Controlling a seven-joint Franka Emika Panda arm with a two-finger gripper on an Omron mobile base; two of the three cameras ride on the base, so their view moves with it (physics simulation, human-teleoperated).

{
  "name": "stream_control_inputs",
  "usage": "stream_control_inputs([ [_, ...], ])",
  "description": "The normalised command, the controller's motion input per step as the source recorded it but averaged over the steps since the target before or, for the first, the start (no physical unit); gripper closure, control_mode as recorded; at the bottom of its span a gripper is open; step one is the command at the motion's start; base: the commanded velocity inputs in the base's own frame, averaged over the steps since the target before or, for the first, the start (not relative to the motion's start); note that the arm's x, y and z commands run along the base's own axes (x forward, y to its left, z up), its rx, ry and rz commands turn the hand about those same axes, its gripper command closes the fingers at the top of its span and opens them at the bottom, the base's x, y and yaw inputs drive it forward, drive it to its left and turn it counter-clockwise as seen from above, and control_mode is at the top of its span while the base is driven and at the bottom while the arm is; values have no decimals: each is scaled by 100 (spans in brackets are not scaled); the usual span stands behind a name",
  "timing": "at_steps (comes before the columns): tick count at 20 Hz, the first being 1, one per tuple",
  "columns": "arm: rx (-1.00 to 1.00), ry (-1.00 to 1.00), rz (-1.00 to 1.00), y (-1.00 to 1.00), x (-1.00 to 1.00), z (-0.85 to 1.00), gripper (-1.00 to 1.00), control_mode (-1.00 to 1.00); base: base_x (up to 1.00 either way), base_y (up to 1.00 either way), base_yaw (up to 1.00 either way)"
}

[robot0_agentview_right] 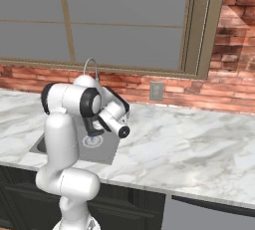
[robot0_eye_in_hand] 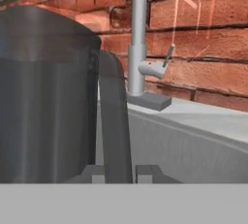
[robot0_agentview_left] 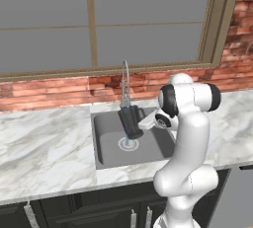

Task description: Turn on the sink faucet and place the jug under the water for a few seconds to fill it up.

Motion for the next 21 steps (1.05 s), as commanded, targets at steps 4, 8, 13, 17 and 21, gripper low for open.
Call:
stream_control_inputs([
  [4,0,0,0,6,24,-7,100,-100,0,0,0],
  [8,0,0,0,8,27,-10,100,-100,0,0,0],
  [13,0,0,0,7,29,-11,100,-100,0,0,0],
  [17,-1,0,0,3,16,-14,100,-100,0,0,0],
  [21,0,-3,0,-8,-26,-15,100,-100,0,0,0],
])
